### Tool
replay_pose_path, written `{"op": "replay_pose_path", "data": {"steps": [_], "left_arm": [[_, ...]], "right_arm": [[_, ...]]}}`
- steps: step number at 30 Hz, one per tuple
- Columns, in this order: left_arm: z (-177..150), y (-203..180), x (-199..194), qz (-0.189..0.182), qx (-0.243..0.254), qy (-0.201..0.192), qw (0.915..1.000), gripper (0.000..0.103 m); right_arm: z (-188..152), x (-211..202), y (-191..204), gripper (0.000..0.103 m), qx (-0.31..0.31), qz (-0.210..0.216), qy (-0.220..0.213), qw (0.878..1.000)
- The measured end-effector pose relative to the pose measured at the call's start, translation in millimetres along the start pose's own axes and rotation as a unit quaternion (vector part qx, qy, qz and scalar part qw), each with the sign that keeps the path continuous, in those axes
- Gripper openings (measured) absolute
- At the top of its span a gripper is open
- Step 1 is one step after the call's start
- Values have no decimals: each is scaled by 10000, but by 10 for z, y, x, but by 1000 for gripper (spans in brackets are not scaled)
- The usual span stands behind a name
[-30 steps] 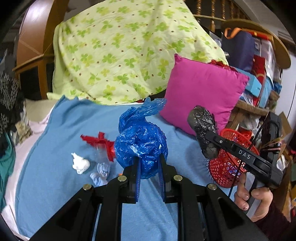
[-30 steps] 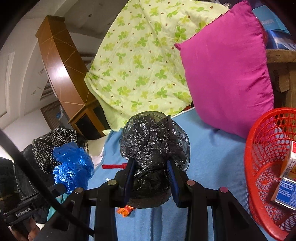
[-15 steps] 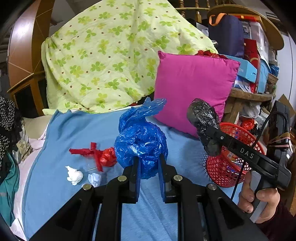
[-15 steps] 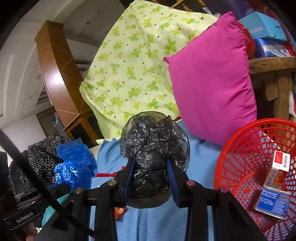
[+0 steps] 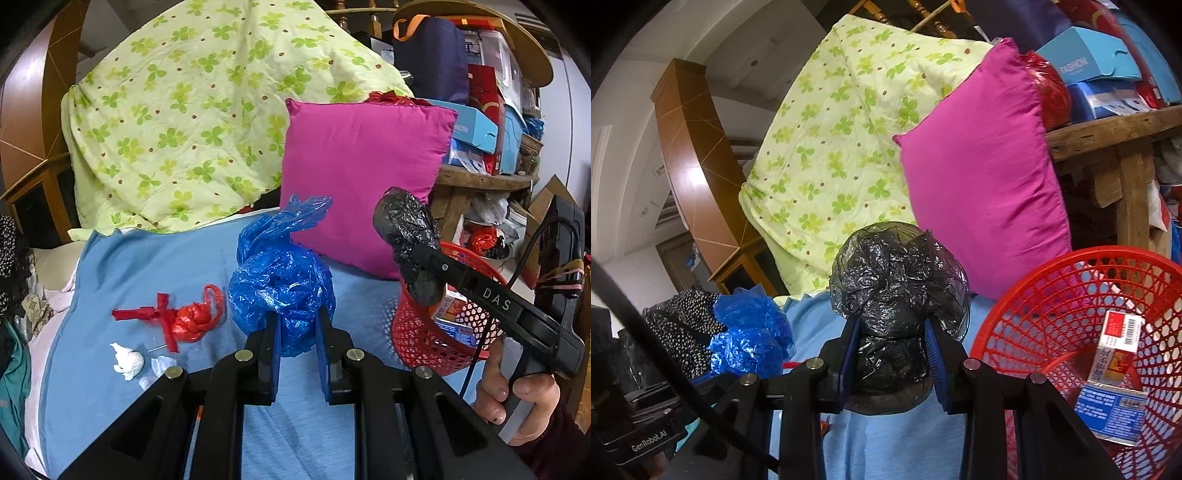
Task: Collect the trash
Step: 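Lift both bags and carry them over the red mesh basket, then open the left tool to drop the blue bag while the right tool drops the black bag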
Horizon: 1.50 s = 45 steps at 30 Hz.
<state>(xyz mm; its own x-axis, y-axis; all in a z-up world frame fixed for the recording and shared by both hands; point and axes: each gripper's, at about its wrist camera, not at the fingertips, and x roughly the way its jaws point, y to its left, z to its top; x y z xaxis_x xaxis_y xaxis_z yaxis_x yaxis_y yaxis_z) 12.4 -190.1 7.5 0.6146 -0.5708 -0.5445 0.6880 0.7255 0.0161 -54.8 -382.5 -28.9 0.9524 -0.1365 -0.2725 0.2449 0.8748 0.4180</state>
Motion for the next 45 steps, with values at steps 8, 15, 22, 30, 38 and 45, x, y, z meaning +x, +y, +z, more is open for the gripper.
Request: {"op": "replay_pose_path", "data": {"steps": [8,15,22,30,38,45], "left_arm": [[73,-236,35,-437,90,-29,9990,18],[162,-483,87,-855,227,-21,9961,18],[270,-778,196,-1333,336,45,9905,18],[322,-1100,371,-1737,440,265,9834,18],[325,-1333,626,-1958,484,543,9779,19],[333,-1349,787,-2041,346,634,9763,20]], "right_arm": [[60,-139,-219,37,183,-148,-131,9996],[156,-297,-529,37,558,-421,-337,9970],[194,-506,-878,37,1014,-726,-525,9908],[114,-873,-1220,37,1590,-998,-845,9786],[52,-945,-1430,39,1977,-1016,-818,9716],[49,-885,-1489,60,2223,-893,-683,9685]]}}
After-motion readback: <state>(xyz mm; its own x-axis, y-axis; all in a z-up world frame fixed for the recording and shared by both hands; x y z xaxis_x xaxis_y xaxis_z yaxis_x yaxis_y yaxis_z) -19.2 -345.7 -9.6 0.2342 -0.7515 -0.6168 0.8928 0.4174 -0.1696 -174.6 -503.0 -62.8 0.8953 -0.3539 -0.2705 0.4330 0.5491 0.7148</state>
